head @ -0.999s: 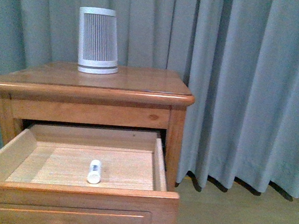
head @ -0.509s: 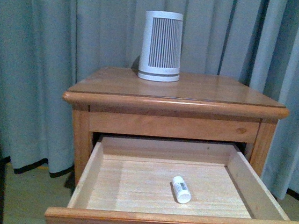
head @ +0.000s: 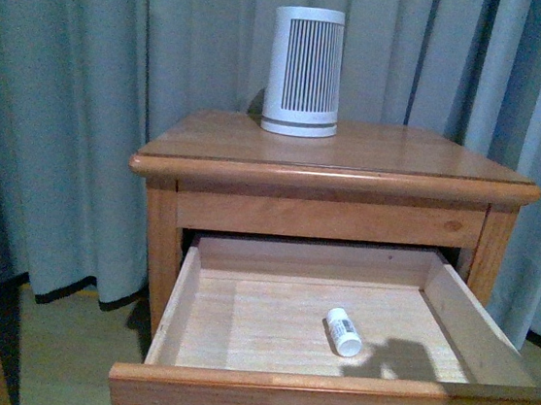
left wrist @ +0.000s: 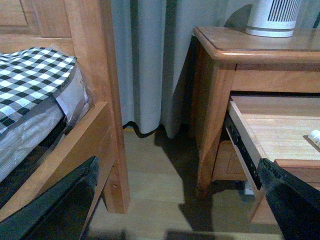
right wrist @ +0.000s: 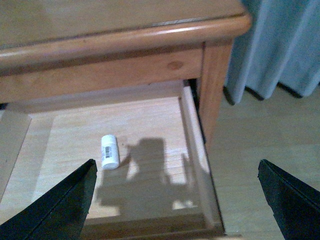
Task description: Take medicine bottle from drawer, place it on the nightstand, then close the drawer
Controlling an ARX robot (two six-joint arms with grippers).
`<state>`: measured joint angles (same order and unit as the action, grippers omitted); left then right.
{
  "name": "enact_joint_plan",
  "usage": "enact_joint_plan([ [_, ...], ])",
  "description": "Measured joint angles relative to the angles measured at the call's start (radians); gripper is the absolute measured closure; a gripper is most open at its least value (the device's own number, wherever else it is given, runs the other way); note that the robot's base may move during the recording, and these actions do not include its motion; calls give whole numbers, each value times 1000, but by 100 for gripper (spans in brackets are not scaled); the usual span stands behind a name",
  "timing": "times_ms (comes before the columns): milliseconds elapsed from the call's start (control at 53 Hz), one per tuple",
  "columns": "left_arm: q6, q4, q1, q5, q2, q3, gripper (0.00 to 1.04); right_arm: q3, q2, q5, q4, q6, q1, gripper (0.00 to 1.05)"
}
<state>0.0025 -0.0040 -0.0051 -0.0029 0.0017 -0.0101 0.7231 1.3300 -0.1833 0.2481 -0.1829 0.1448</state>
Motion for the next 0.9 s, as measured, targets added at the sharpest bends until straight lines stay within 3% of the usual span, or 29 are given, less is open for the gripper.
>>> enact_joint_plan([
  [377,0,0,0,0,0,0,7,387,537,42,-113,-55,59,7],
  [905,0,0,0,0,0,0,7,708,908,2,-179,-47,134,7],
])
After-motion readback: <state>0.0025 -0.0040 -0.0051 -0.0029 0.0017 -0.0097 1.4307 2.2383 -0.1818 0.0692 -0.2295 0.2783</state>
